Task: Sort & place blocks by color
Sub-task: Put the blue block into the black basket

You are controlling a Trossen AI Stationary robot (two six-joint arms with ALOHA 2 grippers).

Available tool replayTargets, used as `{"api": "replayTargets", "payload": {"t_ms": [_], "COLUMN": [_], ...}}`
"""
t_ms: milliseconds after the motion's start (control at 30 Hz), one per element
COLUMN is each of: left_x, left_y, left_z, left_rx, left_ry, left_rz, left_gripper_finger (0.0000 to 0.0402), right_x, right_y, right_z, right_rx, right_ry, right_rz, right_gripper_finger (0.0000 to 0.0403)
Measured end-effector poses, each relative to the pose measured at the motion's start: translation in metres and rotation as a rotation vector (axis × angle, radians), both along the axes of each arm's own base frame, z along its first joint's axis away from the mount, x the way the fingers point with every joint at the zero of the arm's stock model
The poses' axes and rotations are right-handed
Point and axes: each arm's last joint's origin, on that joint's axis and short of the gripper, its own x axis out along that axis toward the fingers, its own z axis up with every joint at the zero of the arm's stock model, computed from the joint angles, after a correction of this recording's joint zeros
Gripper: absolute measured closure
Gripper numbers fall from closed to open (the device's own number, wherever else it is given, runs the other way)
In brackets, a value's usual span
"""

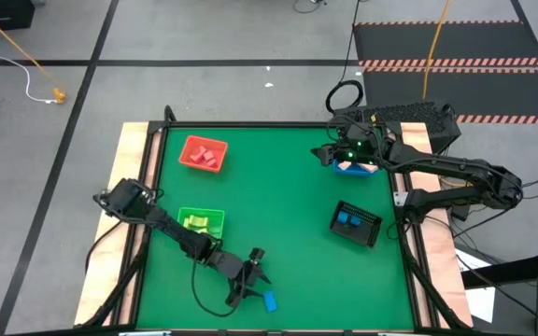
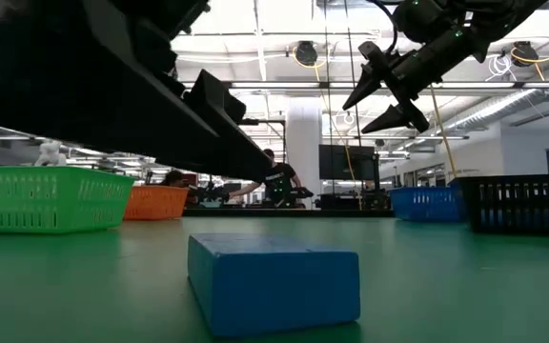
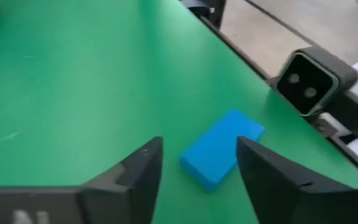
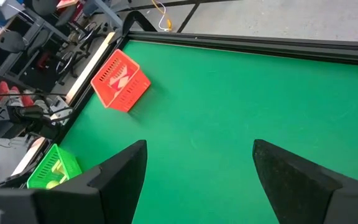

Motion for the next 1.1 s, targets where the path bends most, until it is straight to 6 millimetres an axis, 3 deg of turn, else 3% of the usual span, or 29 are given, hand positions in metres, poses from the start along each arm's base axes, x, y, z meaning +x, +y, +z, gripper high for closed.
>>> {"api": "replayTargets", "payload": {"t_ms": [200,333,533,867,1100], "left_x": [-0.003,-0.004,0.000,0.026,0.026], "left_y": [-0.006,-0.005,0.001,-0.002,0.000], "left_z": [0.000,-0.002,-0.003,-0.022,-0.025], "left_rx": [0.067,0.164,0.205,0.107,0.106], "left_ry": [-0.039,-0.074,-0.098,-0.037,0.041], "left_rz": [-0.089,-0.143,-0.162,-0.203,-0.185], "left_gripper_finger": [0.0101,0.0063,0.0059,0.0061,0.0062], "right_x": [0.000,0.000,0.000,0.000,0.000], "right_y": [0.000,0.000,0.000,0.000,0.000], "right_z": [0.000,0.000,0.000,0.000,0.000], "right_rx": [0.000,0.000,0.000,0.001,0.001], "right_ry": [0.000,0.000,0.000,0.002,0.000], "right_rz": [0.000,0.000,0.000,-0.001,-0.001], "right_gripper_finger": [0.0119,0.0119,0.0119,0.0119,0.0119]}}
